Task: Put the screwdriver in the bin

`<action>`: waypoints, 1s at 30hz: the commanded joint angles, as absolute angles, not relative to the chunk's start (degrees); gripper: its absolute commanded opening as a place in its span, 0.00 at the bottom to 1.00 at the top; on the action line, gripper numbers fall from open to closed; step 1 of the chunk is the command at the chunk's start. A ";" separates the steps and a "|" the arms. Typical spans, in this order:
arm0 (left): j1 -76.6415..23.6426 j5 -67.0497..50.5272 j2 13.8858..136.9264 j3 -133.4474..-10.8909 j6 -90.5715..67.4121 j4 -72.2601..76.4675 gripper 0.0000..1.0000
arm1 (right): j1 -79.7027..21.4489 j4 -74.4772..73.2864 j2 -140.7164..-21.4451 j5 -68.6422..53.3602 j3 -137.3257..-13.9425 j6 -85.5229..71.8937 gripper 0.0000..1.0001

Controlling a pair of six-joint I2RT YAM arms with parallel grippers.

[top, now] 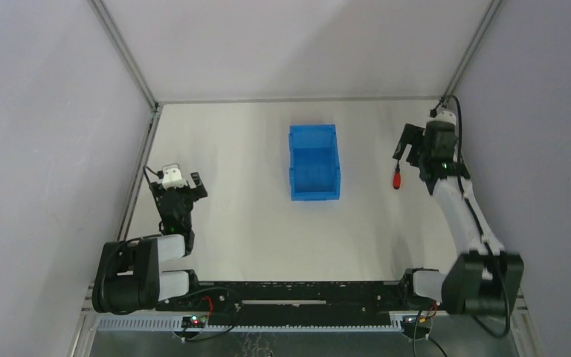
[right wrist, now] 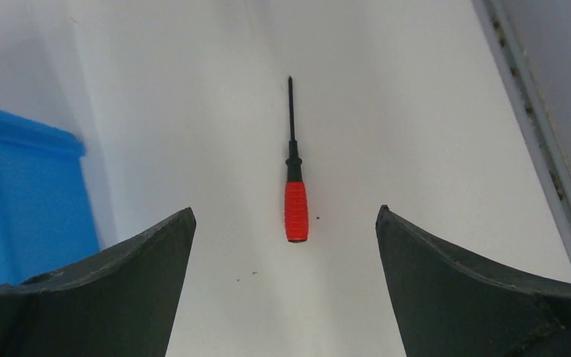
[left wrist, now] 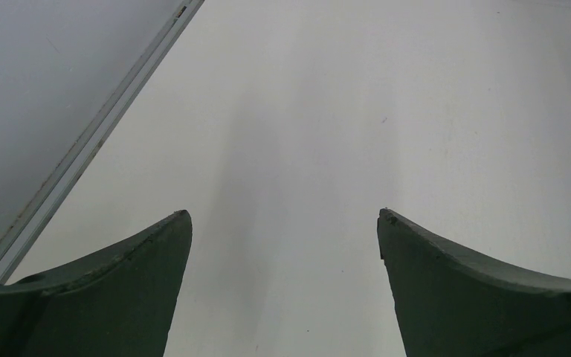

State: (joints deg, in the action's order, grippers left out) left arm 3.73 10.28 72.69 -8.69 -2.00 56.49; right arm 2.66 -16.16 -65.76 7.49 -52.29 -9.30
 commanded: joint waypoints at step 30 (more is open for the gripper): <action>3.66 10.15 72.07 -10.99 -1.67 60.38 1.00 | 4.14 -41.54 -96.99 5.49 -79.62 -7.97 0.07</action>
State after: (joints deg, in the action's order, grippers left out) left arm 3.73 10.28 72.69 -8.69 -2.00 56.49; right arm 4.01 -36.10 -106.26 6.13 -74.06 -8.99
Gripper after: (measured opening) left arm 0.996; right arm 0.206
